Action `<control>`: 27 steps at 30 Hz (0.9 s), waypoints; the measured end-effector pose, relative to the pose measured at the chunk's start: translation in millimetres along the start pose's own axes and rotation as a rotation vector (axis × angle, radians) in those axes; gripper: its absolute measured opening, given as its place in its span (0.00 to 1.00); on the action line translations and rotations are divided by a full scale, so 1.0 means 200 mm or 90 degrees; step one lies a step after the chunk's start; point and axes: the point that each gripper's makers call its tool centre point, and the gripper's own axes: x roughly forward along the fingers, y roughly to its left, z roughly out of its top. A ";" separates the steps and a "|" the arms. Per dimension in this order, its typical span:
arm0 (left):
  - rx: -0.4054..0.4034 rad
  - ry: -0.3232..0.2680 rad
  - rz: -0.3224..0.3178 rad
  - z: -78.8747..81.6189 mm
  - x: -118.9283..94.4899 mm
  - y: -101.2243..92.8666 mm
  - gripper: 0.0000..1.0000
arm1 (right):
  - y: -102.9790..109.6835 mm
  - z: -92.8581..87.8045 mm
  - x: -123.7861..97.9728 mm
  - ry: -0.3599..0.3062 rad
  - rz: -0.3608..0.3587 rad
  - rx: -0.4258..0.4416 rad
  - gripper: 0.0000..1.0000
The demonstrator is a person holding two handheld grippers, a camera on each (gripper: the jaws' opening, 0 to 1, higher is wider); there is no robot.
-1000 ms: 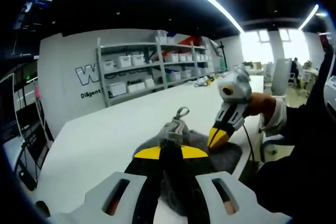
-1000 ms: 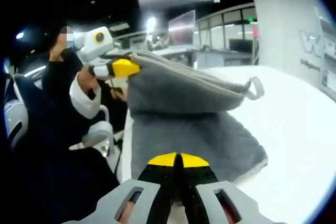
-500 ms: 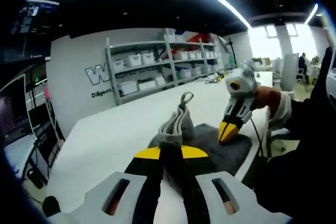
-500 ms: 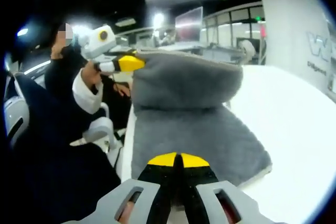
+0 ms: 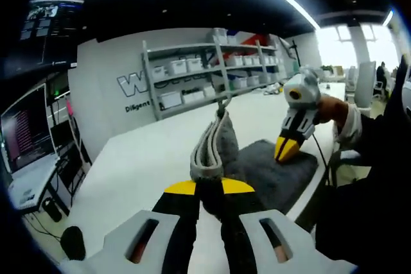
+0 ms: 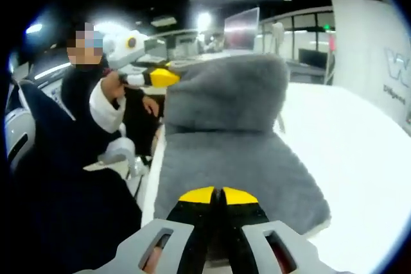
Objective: Open the folded towel by lifting each exposed corner and separating the folded layers until the towel lies flat within the target outline without major curled edges
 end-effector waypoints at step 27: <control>-0.052 0.068 0.059 -0.28 -0.07 0.17 0.11 | -0.01 0.02 0.06 0.009 0.025 -0.017 0.02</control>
